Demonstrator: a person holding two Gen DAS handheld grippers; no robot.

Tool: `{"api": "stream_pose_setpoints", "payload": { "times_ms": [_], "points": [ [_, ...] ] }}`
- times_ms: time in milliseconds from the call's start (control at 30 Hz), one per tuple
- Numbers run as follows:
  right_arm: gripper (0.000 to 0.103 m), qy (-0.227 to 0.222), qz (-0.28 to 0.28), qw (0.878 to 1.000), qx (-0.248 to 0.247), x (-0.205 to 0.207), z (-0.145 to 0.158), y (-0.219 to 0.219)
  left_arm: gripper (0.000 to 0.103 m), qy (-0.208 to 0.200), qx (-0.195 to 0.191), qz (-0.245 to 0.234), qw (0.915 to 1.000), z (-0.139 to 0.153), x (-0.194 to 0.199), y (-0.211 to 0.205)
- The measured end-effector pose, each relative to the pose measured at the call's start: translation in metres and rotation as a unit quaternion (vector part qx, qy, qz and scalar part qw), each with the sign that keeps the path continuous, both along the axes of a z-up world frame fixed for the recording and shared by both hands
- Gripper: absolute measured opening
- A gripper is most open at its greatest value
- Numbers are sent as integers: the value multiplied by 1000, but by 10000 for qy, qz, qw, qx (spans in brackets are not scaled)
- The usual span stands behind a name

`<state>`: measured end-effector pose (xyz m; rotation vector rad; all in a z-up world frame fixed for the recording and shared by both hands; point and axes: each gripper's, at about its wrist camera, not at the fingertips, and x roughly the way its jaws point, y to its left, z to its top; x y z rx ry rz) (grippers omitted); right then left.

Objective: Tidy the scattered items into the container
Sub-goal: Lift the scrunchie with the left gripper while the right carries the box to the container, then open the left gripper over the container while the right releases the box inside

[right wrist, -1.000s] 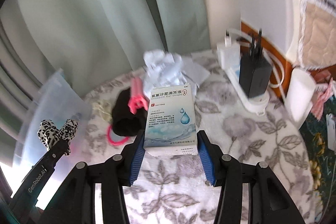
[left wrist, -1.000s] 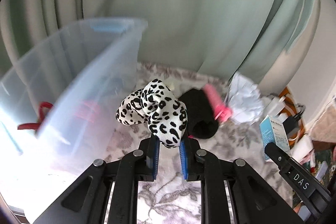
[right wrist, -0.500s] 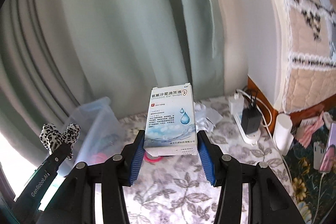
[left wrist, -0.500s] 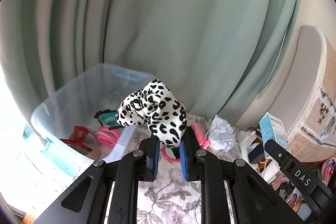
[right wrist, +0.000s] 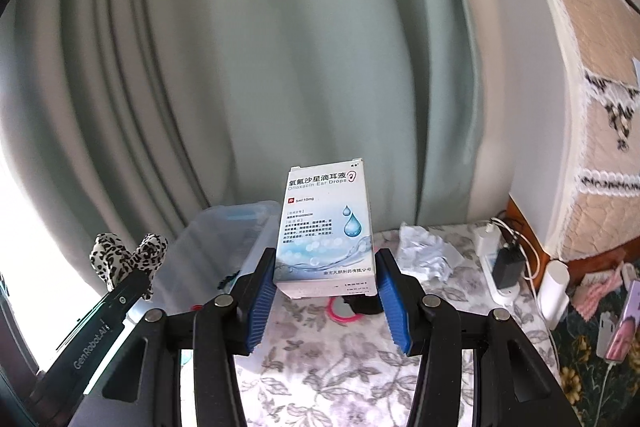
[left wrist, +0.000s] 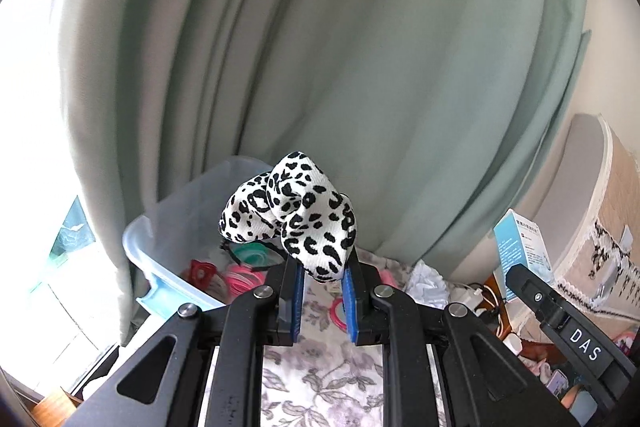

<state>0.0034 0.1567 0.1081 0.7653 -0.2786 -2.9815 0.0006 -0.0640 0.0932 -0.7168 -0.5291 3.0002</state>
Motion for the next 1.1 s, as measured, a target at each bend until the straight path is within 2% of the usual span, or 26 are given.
{"api": "stream_pose_setpoints", "payload": {
  "times_ms": [267,500,1100],
  "points": [
    [52,20,362,9992,139,-7,3,-38,17,33,187,277,9994,-3,5,-39],
    [52,-45,686,9972,287,-16,-1,-71,17,92,246,344,9991,-10,7,-56],
    [52,-447,1276,9894,535,-56,-41,-124,18,-208,234,384,9988,-40,-15,-79]
  ]
}}
